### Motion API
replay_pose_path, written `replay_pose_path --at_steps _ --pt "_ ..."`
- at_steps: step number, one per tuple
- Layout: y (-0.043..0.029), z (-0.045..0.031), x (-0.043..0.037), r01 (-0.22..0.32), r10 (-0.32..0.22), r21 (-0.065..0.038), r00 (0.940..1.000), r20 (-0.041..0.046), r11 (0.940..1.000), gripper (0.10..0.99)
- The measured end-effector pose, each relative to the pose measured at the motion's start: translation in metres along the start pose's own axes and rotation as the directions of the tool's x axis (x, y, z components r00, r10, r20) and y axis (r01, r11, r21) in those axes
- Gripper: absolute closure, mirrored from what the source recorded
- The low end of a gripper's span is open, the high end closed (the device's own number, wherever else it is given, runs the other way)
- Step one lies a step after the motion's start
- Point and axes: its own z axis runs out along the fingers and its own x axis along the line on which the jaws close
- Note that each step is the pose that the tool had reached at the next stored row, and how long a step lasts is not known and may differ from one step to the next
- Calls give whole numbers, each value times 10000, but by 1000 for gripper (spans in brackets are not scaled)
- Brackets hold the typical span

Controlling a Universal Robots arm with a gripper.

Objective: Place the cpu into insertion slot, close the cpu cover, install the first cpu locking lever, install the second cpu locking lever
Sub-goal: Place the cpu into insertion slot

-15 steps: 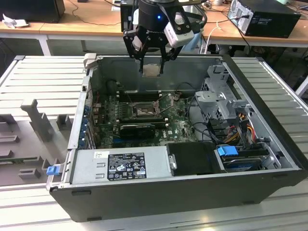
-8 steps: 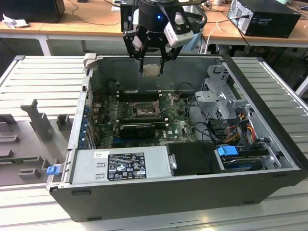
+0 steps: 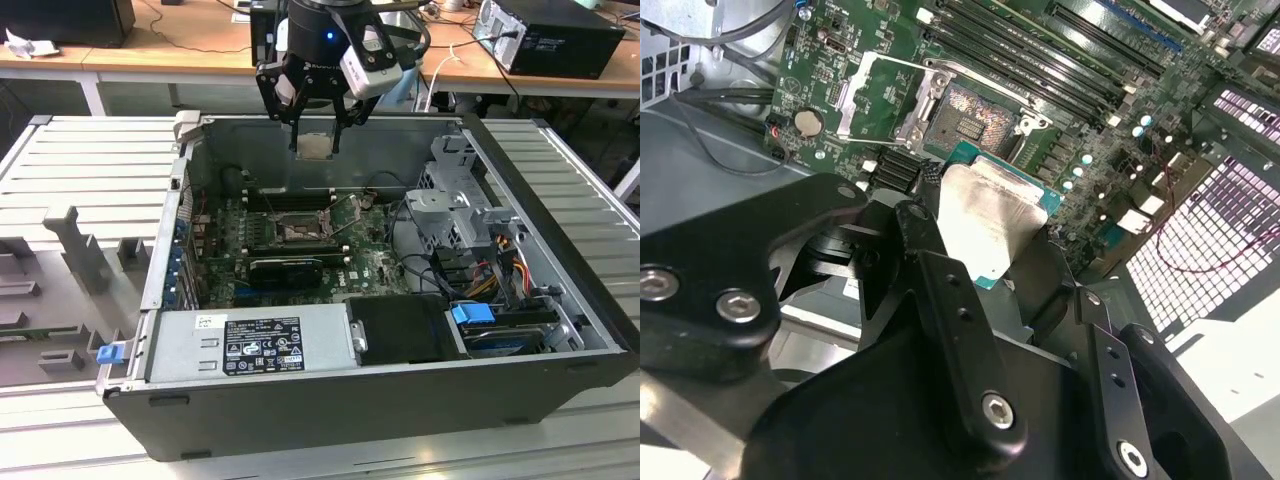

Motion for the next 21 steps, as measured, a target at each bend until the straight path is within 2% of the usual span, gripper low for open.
replay_pose_path --at_steps 21 --pt "0 0 0 -131 131 -2 9999 12 9999 557"
